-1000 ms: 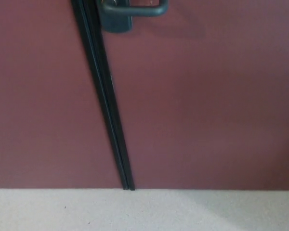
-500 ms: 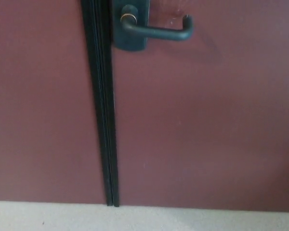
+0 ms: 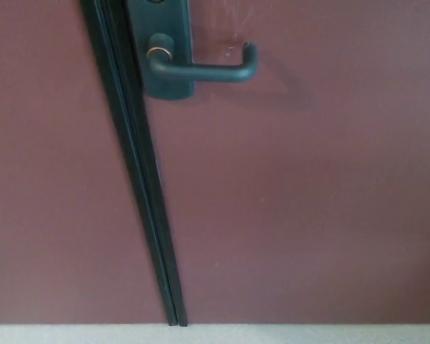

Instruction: The robot walks towards the door handle and put its right hand on it and twist the handle

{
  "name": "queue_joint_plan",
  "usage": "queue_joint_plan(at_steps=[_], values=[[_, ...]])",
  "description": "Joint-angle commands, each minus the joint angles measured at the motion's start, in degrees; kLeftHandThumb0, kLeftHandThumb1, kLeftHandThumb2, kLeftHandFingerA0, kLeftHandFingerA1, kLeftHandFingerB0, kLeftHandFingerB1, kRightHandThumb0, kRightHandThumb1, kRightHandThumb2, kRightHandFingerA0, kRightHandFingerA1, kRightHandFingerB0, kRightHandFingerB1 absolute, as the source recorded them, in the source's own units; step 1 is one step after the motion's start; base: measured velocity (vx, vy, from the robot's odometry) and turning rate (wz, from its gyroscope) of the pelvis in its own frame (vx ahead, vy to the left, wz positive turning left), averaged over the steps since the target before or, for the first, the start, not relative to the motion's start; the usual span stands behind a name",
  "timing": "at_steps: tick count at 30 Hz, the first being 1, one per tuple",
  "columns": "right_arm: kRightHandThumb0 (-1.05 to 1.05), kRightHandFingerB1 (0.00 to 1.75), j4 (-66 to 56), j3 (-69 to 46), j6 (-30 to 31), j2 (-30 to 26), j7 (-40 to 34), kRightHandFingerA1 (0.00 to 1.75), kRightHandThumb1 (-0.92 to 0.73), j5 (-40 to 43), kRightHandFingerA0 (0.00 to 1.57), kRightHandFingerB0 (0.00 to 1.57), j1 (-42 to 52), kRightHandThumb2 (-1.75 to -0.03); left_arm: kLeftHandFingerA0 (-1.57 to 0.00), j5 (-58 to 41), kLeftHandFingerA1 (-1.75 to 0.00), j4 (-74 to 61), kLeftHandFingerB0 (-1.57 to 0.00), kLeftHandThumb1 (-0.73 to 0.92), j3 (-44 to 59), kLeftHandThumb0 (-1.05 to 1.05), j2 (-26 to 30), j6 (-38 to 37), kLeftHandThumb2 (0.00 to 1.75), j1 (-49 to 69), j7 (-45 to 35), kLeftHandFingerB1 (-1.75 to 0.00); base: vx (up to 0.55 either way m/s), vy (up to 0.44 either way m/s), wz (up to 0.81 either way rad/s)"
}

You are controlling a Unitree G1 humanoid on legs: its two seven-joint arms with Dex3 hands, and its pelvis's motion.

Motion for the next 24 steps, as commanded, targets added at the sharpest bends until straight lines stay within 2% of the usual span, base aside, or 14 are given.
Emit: queue_joint_plan(at_steps=[1,5,9,10,24], values=[[-0.33,0.47,0.0,0.2,0.0,0.2,0.4,0.56,-0.57,-0.5,0.68,0.48,-0.1,-0.74,-0.34,0.7,-0.56,0.1,-0.17,0.55,-0.2,-0.01,0.6,0.1,0.93,0.0,0.0,-0.47,0.04,0.21,-0.02],[-0.34,0.48,0.1,-0.2,0.4,0.3,0.6,0.56,-0.57,-0.2,0.68,0.48,-0.2,-0.74,-0.32,0.2,-0.55,0.1,-0.18,0.56,0.0,-0.01,0.6,0.0,0.93,0.0,-0.5,-0.47,0.0,0.474,-0.02],[-0.34,0.48,0.0,0.5,0.4,0.3,-0.1,0.56,-0.57,-0.9,0.67,0.48,-0.1,-0.74,-0.35,0.5,-0.56,-0.4,-0.18,0.56,-0.3,0.0,0.7,-0.2,0.93,0.1,-0.3,-0.47,0.07,0.123,0.05],[-0.34,0.48,0.1,0.6,0.4,0.3,0.0,0.55,-0.57,-0.9,0.67,0.48,-0.1,-0.75,-0.46,0.6,-0.42,-0.4,-0.3,0.75,-0.4,-0.01,0.7,-0.1,0.61,0.1,-0.2,-0.34,0.09,0.07,-0.02],[-0.34,0.48,0.1,-0.7,0.3,0.4,1.2,0.56,-0.58,-0.3,0.69,0.47,-0.4,-0.75,-0.46,0.7,-0.43,-0.2,-0.31,0.75,-1.0,-0.01,0.9,-0.1,0.61,-0.2,-0.4,-0.35,0.0,-0.009,0.01]])
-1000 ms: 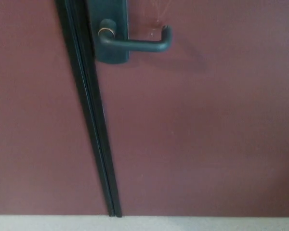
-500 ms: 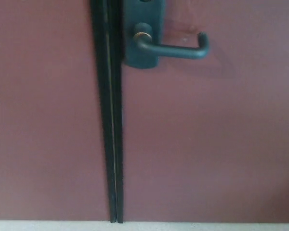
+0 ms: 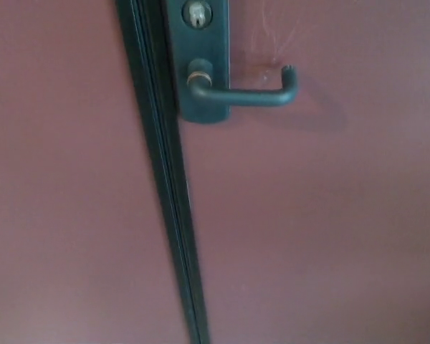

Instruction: The robot walks towards the door handle and put its right hand on it and twist the handle

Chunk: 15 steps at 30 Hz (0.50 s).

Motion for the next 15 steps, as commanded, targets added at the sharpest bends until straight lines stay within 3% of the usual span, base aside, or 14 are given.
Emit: queue_joint_plan(at_steps=[1,8,15], values=[[-0.34,0.48,-0.1,-0.4,0.0,0.3,0.8,0.56,-0.58,0.1,0.69,0.47,-0.3,-0.75,-0.46,0.7,-0.43,0.1,-0.31,0.75,-0.1,-0.01,0.4,0.0,0.61,-0.5,-0.3,-0.35,0.1,0.122,-0.02],[-0.36,0.48,-0.1,-0.5,0.0,0.2,1.4,0.56,-0.55,-0.1,0.67,0.48,-0.4,-0.75,-0.48,1.0,-0.43,0.4,-0.34,0.75,-0.6,-0.02,0.5,0.4,0.59,-0.5,-0.1,-0.35,0.29,0.237,-0.09],[-0.36,0.49,-0.2,0.4,0.1,0.3,0.3,0.56,-0.55,-0.9,0.67,0.49,-0.4,-0.76,-0.46,1.2,-0.43,0.4,-0.34,0.74,-1.2,-0.03,0.7,0.0,0.6,-0.6,-0.2,-0.36,0.15,0.087,0.04]])
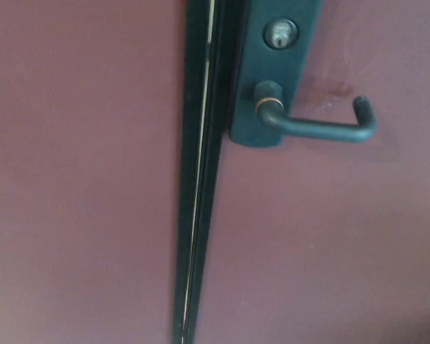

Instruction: The robot walks towards the door handle and put its right hand on it and twist the handle

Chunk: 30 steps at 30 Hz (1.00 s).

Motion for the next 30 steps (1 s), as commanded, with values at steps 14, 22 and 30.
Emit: queue_joint_plan(at_steps=[14,22,30], values=[[-0.38,0.49,0.0,0.4,0.5,-0.1,0.3,0.56,-0.54,-0.7,0.67,0.49,-0.5,-0.76,-0.46,0.9,-0.42,0.1,-0.35,0.74,0.2,-0.03,-0.4,0.2,0.61,0.5,-0.3,-0.36,0.09,0.039,0.03],[-0.37,0.49,0.2,0.3,0.6,0.1,0.1,0.57,-0.54,-1.1,0.69,0.5,-0.6,-0.75,-0.46,1.6,-0.43,0.0,-0.36,0.73,-0.1,-0.02,-0.4,-0.9,0.6,1.2,0.4,-0.37,0.01,0.255,-0.03],[-0.35,0.49,0.0,0.1,0.9,0.2,0.2,0.57,-0.54,-1.0,0.7,0.51,-0.7,-0.74,-0.46,1.7,-0.43,0.4,-0.36,0.72,-0.2,-0.04,-0.3,-0.2,0.6,0.7,0.1,-0.37,0.0,0.079,0.03]])
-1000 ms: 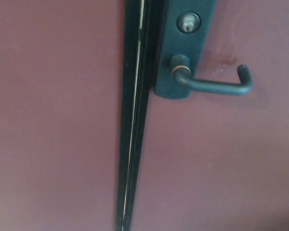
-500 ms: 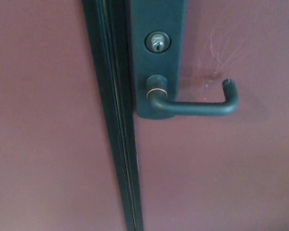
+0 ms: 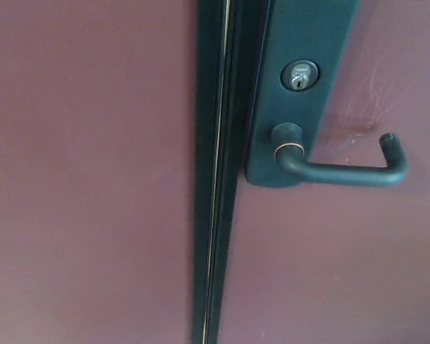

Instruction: The robot walks towards the door handle and put its right hand on it and twist the handle

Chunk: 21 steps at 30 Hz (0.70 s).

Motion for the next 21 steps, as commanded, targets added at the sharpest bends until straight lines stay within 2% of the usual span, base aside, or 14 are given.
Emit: queue_joint_plan(at_steps=[1,2,15,21], values=[[-0.35,0.49,0.0,-0.3,0.5,-0.2,0.3,0.57,-0.54,0.3,0.71,0.5,0.0,-0.74,-0.46,0.8,-0.43,0.3,-0.36,0.72,-0.3,-0.04,-0.2,0.2,0.6,-0.1,0.0,-0.37,0.0,0.0,0.0],[-0.3,0.41,0.5,0.2,2.2,0.8,-0.4,0.57,-0.64,-0.4,0.78,0.57,-2.1,-0.59,-0.46,0.6,-0.43,0.5,-0.36,0.72,-0.1,-0.04,-0.3,0.0,0.6,0.0,0.0,-0.37,0.0,0.0,0.0],[-0.3,0.41,0.7,0.1,3.0,1.0,-0.3,0.58,-0.63,-0.3,0.78,0.58,-3.5,-0.59,-0.48,0.6,-0.44,0.1,-0.38,0.73,-0.1,-0.04,-0.1,-0.8,0.6,0.3,0.4,-0.37,0.0,-0.022,0.03],[-0.29,0.39,-0.2,-3.0,2.1,0.6,-1.3,0.59,-0.67,1.7,0.74,0.52,-4.8,-0.6,-0.48,0.5,-0.43,0.0,-0.38,0.73,0.1,-0.04,0.0,-0.6,0.59,0.2,0.5,-0.37,0.0,0.0,0.0]])
